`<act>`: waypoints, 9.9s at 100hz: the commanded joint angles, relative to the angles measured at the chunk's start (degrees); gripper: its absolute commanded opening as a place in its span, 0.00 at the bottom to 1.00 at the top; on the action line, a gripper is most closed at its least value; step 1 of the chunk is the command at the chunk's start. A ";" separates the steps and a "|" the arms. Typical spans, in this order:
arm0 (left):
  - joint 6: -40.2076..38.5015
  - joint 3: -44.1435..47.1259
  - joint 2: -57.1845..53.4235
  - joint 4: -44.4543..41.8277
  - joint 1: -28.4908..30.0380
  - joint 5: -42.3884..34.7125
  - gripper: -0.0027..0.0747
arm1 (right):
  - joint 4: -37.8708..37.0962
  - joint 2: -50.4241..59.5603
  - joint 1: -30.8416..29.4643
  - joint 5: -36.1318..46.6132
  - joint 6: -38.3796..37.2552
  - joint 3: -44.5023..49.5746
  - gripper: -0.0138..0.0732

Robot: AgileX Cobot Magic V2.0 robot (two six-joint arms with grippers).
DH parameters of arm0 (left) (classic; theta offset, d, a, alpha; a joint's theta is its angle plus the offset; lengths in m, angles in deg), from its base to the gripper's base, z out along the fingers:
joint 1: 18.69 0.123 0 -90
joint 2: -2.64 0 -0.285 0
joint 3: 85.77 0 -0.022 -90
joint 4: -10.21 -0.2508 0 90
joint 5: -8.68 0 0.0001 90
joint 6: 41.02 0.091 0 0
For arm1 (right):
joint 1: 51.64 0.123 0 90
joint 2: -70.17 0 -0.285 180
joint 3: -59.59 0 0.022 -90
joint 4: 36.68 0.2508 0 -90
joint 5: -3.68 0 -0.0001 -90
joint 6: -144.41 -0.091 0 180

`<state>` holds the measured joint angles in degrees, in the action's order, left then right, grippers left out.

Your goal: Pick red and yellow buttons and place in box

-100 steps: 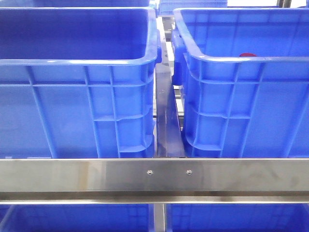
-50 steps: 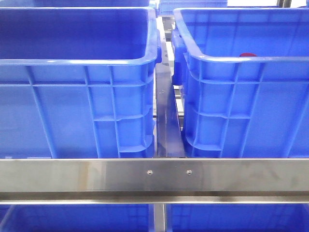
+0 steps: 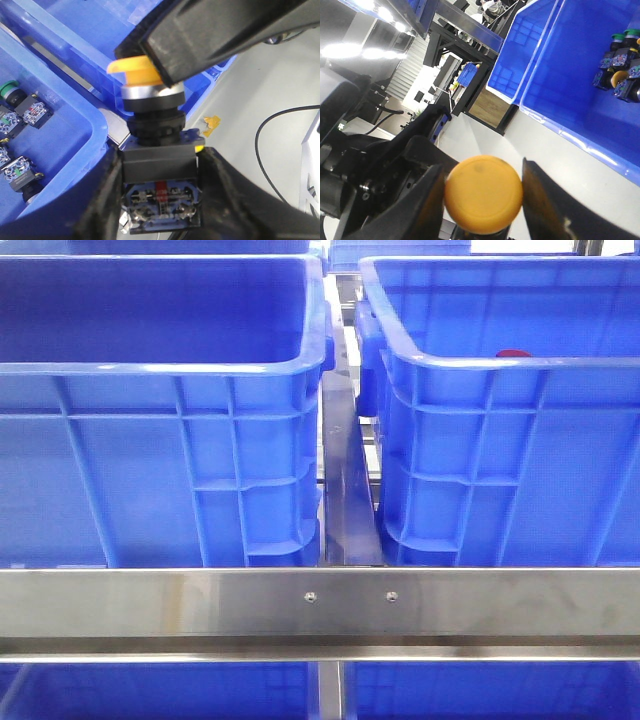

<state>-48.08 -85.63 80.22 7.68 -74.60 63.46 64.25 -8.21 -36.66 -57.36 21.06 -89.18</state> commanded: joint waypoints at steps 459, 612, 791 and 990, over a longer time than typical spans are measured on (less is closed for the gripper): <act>-16.27 30.01 -50.06 -18.05 39.86 -6.13 0.01 | 3.95 -36.86 -31.36 35.60 40.35 -27.93 0.75; -16.27 30.01 -50.06 -18.05 39.86 -6.13 0.01 | -5.28 30.34 -31.42 46.46 36.55 11.80 0.69; -16.27 30.01 -50.06 -18.17 39.86 -6.13 0.01 | -4.94 33.34 -24.41 48.82 35.08 13.89 0.09; 3.24 79.57 -72.05 -3.44 52.90 -59.24 0.01 | -4.89 33.34 -24.41 48.82 35.08 13.89 0.09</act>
<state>-44.81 -8.46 10.15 3.60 -21.77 8.68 57.91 24.82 -61.17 -7.32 55.85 -73.73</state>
